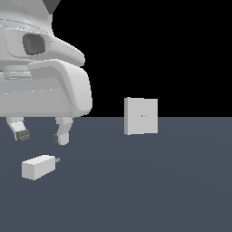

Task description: Plug the charger into the wall socket.

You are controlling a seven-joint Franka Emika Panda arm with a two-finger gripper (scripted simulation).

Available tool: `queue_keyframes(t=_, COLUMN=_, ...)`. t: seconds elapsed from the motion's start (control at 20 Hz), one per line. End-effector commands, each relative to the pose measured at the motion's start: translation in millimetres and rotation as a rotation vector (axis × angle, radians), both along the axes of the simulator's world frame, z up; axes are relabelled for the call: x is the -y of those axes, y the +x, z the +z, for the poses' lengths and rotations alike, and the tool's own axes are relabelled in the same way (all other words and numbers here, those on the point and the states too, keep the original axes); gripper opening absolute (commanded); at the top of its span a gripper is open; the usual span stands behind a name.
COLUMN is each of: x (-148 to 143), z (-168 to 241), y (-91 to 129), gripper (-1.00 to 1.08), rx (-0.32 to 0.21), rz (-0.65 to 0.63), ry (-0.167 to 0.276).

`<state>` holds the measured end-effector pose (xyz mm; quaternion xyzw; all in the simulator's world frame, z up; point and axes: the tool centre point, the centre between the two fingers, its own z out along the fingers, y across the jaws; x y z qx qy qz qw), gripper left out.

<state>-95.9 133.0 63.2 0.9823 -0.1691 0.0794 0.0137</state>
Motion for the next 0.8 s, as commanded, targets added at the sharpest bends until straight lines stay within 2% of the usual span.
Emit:
queue_keyframes(t=0.0, x=-1, z=-1, y=0, gripper=1.00, rx=0.002, rz=-0.005, ry=0.000)
queue_keyframes(t=0.35, x=-1, z=-7, y=0, gripper=1.00, rx=0.001, rz=-0.003, ry=0.000)
queue_keyframes(t=0.75, x=-1, z=-40, y=-1, gripper=1.00, rx=0.001, rz=-0.004, ry=0.000)
